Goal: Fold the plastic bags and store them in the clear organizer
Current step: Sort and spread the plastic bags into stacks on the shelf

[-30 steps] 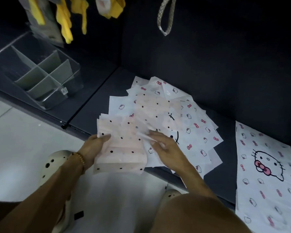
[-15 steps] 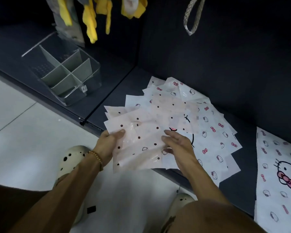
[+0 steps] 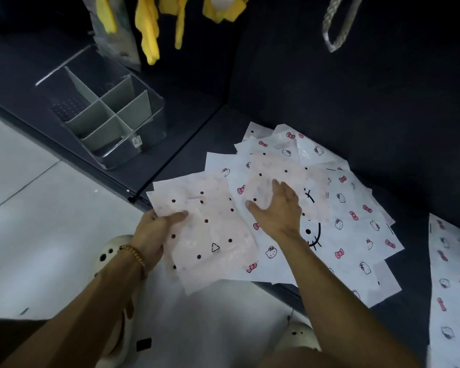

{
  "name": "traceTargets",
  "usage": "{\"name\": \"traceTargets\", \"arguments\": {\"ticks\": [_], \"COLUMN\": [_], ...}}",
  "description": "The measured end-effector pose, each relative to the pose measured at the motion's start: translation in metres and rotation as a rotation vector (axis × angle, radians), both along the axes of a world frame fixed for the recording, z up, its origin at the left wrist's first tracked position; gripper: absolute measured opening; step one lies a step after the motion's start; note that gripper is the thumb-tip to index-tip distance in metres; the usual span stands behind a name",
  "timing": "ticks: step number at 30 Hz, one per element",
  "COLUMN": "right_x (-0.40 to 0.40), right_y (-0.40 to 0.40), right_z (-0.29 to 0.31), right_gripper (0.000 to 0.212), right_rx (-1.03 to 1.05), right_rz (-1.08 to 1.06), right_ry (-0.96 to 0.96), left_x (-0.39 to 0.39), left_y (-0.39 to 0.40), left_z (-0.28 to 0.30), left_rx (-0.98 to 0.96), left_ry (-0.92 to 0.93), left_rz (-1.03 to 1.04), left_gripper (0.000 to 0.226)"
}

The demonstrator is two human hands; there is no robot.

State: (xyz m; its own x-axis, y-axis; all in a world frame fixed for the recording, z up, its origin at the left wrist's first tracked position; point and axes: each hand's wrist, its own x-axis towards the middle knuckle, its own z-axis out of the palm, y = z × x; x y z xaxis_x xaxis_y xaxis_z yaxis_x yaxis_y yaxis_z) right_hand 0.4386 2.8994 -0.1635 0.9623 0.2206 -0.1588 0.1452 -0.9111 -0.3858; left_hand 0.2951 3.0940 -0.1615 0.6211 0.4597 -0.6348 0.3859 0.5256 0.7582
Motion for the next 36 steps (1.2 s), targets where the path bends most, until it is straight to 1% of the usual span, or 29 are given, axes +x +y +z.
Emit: {"name": "traceTargets", "arguments": {"ticks": [1,2,3,4,5,7,9,10,12,13,14,15,16,17,18,19,20,22,23,24,25,26,27,29,31,33,34,36], "right_x": [0.003,0.004,0.006,0.007,0.008,0.007,0.002,-0.002,-0.017,-0.026,-0.034,-0.042,-0.048,-0.053,-0.056,-0.057,-0.058,-0.06,-0.058,-0.055,-0.053,-0.05,-0.046,-0.04,-0.04,-0.042,-0.042,-0.043], "right_y": [0.002,0.003,0.004,0.003,0.002,-0.001,-0.001,0.001,0.009,0.01,0.01,0.008,0.005,0.001,-0.006,-0.012,-0.017,-0.023,-0.025,-0.024,-0.022,-0.02,-0.016,-0.007,0.003,0.01,0.011,0.015], "right_z": [-0.006,-0.011,-0.014,-0.016,-0.016,-0.013,-0.005,0.0,0.016,0.023,0.028,0.029,0.027,0.024,0.02,0.018,0.016,0.015,0.016,0.017,0.018,0.018,0.02,0.021,0.025,0.028,0.028,0.026], "right_gripper": [0.079,0.071,0.057,0.043,0.033,0.025,0.022,0.021,0.026,0.035,0.042,0.045,0.045,0.044,0.044,0.045,0.048,0.052,0.051,0.047,0.037,0.021,0.01,0.023,0.023,0.02,0.019,0.014], "right_rx": [-0.069,-0.115,-0.131,-0.124,-0.113,-0.049,0.14,0.289,0.599,0.67,0.671,0.606,0.502,0.375,0.279,0.24,0.248,0.337,0.389,0.433,0.484,0.538,0.571,0.601,0.671,0.81,0.863,0.907], "right_rz": [0.032,0.058,0.066,0.061,0.053,0.035,-0.041,-0.071,-0.024,0.054,0.168,0.293,0.403,0.482,0.518,0.517,0.489,0.353,0.243,0.12,0.011,-0.079,-0.136,-0.156,-0.174,-0.208,-0.212,-0.209], "right_ry": [0.025,0.023,-0.01,-0.057,-0.101,-0.17,-0.207,-0.18,-0.016,0.051,0.091,0.115,0.141,0.174,0.217,0.257,0.29,0.299,0.291,0.294,0.311,0.336,0.369,0.465,0.598,0.729,0.75,0.685], "left_x": [-0.001,-0.003,-0.004,-0.003,-0.002,-0.001,0.0,0.0,0.0,0.0,0.0,0.0,-0.002,-0.003,-0.005,-0.007,-0.007,-0.004,-0.003,-0.001,0.0,0.001,0.001,0.0,-0.001,0.0,0.0,0.002], "left_y": [0.001,0.002,0.002,0.001,0.0,-0.001,-0.001,-0.001,-0.002,-0.003,-0.004,-0.004,-0.003,0.0,0.003,0.005,0.005,0.0,-0.002,-0.004,-0.007,-0.01,-0.011,-0.009,-0.007,-0.005,-0.004,0.0], "left_z": [-0.001,-0.003,-0.005,-0.006,-0.008,-0.01,-0.01,-0.01,-0.009,-0.007,-0.004,0.0,0.002,0.005,0.007,0.007,0.007,0.004,0.002,0.001,0.001,0.002,0.004,0.007,0.013,0.02,0.025,0.032], "left_rx": [-0.005,0.01,0.037,0.064,0.087,0.103,0.105,0.104,0.092,0.071,0.013,-0.069,-0.158,-0.24,-0.304,-0.333,-0.328,-0.208,-0.118,-0.026,0.038,0.07,0.067,-0.004,-0.071,-0.074,-0.059,-0.02], "left_ry": [-0.014,-0.021,-0.017,-0.003,0.018,0.048,0.077,0.092,0.103,0.101,0.093,0.083,0.069,0.039,0.0,-0.029,-0.037,0.004,0.032,0.054,0.059,0.05,0.031,-0.015,-0.03,-0.024,-0.025,-0.055], "left_rz": [-0.024,-0.044,-0.052,-0.049,-0.036,-0.014,-0.02,-0.026,-0.034,-0.015,0.027,0.073,0.088,0.059,0.007,-0.036,-0.068,-0.131,-0.156,-0.174,-0.194,-0.205,-0.206,-0.193,-0.239,-0.304,-0.322,-0.343], "left_gripper": [0.027,0.029,0.03,0.028,0.025,0.019,0.018,0.019,0.019,0.018,0.02,0.029,0.041,0.052,0.06,0.062,0.056,0.034,0.03,0.031,0.034,0.037,0.04,0.041,0.04,0.037,0.036,0.033]}}
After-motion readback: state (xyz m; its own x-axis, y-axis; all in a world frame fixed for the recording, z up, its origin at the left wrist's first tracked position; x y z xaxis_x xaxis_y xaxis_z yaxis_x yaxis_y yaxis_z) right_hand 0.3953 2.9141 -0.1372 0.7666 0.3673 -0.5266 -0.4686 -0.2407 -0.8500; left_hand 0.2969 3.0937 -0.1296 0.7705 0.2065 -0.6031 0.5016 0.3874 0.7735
